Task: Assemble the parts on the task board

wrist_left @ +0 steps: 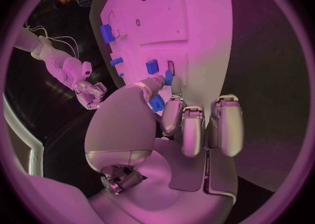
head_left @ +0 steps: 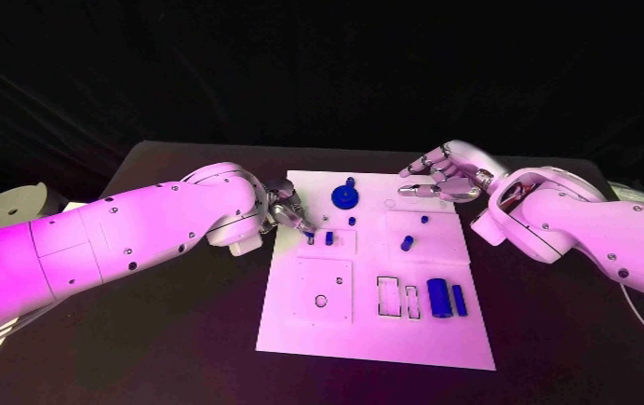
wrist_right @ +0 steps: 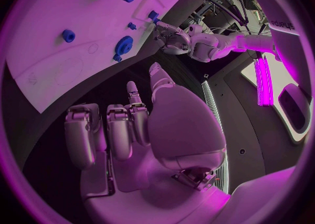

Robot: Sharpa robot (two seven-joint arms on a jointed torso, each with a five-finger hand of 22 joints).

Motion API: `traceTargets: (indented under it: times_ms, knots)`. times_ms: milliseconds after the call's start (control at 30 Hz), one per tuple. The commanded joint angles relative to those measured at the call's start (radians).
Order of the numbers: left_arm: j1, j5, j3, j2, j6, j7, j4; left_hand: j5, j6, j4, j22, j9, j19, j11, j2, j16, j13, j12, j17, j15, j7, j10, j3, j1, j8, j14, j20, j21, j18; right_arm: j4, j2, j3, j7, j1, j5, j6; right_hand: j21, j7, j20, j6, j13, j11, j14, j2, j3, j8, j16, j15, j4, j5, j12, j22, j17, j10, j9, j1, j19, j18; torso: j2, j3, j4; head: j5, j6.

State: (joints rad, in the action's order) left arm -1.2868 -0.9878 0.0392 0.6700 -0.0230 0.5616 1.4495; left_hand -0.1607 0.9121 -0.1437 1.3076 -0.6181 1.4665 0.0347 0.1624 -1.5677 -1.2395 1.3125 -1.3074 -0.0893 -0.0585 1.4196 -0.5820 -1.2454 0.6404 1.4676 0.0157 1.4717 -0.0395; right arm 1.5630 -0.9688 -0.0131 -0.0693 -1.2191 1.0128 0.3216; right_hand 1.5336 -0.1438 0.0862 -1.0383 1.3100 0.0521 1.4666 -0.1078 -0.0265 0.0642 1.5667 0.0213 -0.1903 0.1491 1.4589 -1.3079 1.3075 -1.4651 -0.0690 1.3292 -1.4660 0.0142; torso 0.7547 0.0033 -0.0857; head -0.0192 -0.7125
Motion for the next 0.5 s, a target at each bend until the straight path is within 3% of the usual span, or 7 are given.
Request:
traceTargets:
  times_ms: [33, 500]
  knots:
    - [0.003, -0.025, 0.000, -0.005, -0.018, 0.025, 0.003, -0.005, 0.024, 0.111, 0.149, 0.000, 0.052, 0.000, 0.000, -0.003, 0.001, 0.001, -0.263, 0.000, 0.019, 0.010, -0.119, -0.011, -0.003, 0.103, 0.001, 0.006, 0.008, 0.001, 0.000, 0.000, -0.007, 0.001, 0.001, -0.013, -0.003, 0.005, 0.004, 0.003, 0.210, 0.004, 0.104, 0.005, 0.004, 0.004, 0.004, -0.006, 0.001, 0.003, -0.001, -0.193, 0.263, -0.052, -0.001, -0.005, -0.066, 0.003, 0.000, 0.0001, -0.0003, 0.000, -0.003]
    - [0.007, -0.034, 0.000, -0.008, -0.064, 0.041, 0.002, -0.008, 0.025, 0.112, 0.149, 0.000, 0.052, 0.001, 0.001, -0.003, 0.004, -0.002, -0.263, 0.000, 0.020, 0.009, -0.120, -0.010, -0.003, 0.103, 0.001, 0.006, 0.008, 0.001, -0.001, 0.000, -0.008, 0.001, 0.000, -0.014, -0.003, 0.005, 0.004, 0.003, 0.210, 0.004, 0.104, 0.005, 0.004, 0.004, 0.004, -0.006, 0.001, 0.003, -0.001, -0.193, 0.263, -0.052, -0.001, -0.005, -0.066, 0.003, -0.001, 0.0003, -0.0005, -0.001, -0.008]
